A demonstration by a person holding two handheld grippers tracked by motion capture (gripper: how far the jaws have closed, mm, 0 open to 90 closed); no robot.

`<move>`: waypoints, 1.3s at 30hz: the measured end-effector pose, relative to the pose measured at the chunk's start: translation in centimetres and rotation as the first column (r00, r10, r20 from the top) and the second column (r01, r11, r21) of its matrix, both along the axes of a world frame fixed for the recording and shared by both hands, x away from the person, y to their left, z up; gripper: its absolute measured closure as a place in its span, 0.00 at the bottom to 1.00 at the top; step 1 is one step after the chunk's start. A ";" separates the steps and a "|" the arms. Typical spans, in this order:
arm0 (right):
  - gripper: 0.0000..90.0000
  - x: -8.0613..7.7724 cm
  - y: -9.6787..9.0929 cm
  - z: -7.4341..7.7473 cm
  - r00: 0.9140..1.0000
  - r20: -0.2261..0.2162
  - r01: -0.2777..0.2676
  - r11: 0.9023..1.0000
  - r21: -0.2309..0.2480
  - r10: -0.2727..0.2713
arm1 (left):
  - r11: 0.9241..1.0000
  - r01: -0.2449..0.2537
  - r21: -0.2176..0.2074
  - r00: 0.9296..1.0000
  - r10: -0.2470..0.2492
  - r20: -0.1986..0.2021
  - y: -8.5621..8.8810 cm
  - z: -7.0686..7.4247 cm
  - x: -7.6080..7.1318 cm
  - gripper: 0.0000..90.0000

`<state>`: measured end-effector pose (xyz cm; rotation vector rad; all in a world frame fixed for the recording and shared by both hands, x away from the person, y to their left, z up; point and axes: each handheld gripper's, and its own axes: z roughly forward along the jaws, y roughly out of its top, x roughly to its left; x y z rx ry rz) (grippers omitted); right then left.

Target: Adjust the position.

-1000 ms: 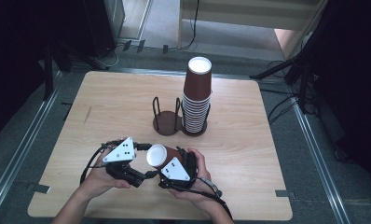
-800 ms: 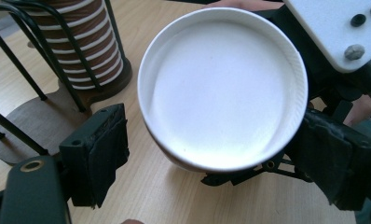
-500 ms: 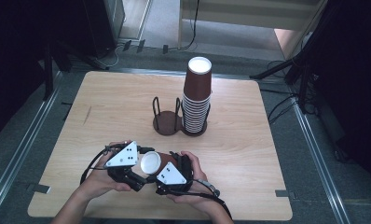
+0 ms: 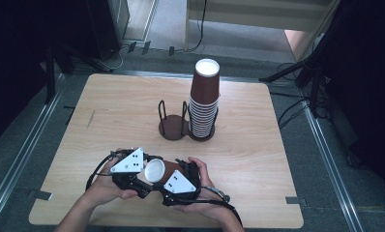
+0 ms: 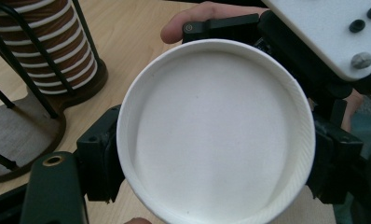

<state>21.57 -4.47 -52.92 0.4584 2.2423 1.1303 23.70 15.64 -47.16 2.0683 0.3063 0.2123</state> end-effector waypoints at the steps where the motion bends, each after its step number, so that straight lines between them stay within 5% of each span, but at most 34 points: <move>1: 0.08 0.0 -0.1 0.1 1.000 0.001 -0.002 1.000 0.001 0.002 | 1.000 0.006 -0.007 1.000 -0.006 -0.004 0.0 0.0 0.0 0.25; 7: 0.00 0.0 -0.4 0.4 1.000 -0.002 -0.007 1.000 0.029 0.007 | 1.000 -0.003 -0.005 1.000 0.003 -0.011 0.1 0.1 0.2 0.26; 20: 0.00 -0.1 -0.8 1.1 1.000 0.011 0.010 0.998 0.061 -0.011 | 0.999 -0.044 -0.018 0.999 0.044 -0.004 0.7 0.2 0.4 0.26; 31: 0.00 0.0 -1.9 2.6 1.000 0.001 0.015 0.993 0.120 -0.015 | 0.991 -0.114 -0.067 0.993 0.113 -0.027 1.7 -0.1 1.1 0.26; 36: 0.00 -0.2 -2.1 3.2 1.000 0.016 0.015 0.991 0.133 -0.018 | 0.987 -0.137 -0.083 0.991 0.137 -0.002 2.1 -0.1 1.0 0.26; 39: 0.00 -0.3 -2.3 3.6 1.000 0.025 0.012 0.990 0.140 -0.016 | 0.979 -0.180 -0.097 0.983 0.182 0.013 2.3 -0.1 1.0 0.26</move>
